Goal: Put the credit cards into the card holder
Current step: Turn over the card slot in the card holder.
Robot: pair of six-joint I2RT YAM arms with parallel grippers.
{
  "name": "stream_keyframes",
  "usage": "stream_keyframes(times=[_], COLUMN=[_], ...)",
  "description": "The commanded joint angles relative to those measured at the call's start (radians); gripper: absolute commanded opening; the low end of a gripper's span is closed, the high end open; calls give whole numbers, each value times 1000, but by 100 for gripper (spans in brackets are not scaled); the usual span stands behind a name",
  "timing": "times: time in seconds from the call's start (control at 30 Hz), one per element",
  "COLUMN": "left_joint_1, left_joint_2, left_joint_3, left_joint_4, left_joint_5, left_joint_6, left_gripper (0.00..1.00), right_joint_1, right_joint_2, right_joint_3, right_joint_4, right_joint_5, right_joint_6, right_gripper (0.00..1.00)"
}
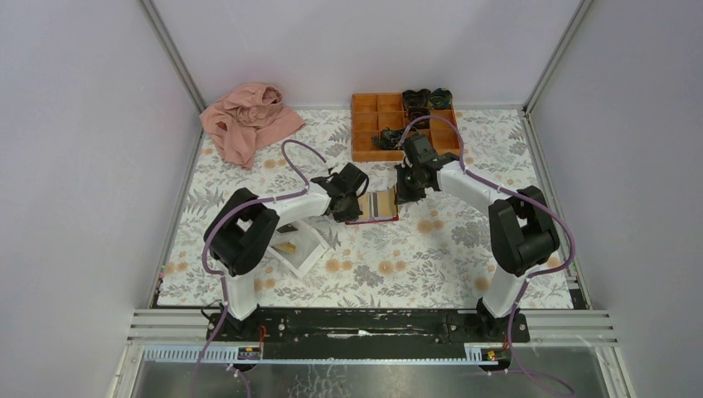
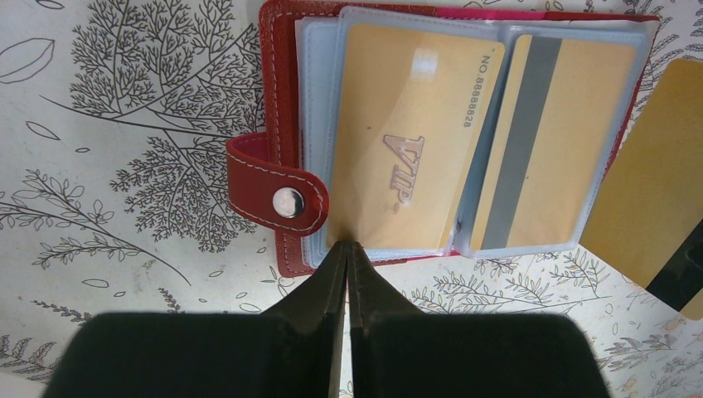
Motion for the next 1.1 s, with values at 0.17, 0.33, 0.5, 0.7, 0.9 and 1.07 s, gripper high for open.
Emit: stream_keyframes(times=[0.17, 0.33, 0.5, 0.7, 0.9, 1.07], left_joint_1=[-2, -3, -2, -2, -4, -2], left_joint_2=[44, 45, 46, 43, 39, 37], left_joint_3=[10, 14, 14, 11, 2, -4], left_joint_4=[-20, -26, -26, -25, -26, -25], left_joint_5=[9, 8, 9, 10, 10, 10], left_joint_6=[11, 14, 13, 12, 11, 11], left_gripper=[6, 6, 6, 6, 6, 6], right_joint_1=[4, 5, 5, 5, 4, 5], right_joint_2=[-52, -54, -48, -40, -32, -27], right_joint_3=[57, 57, 60, 27, -14, -39], right_joint_4=[6, 8, 10, 34, 71, 108], right_joint_5=[-38, -44, -54, -65, -80, -107], right_joint_6=[15, 20, 23, 32, 56, 87], right_gripper=[0, 0, 0, 0, 0, 0])
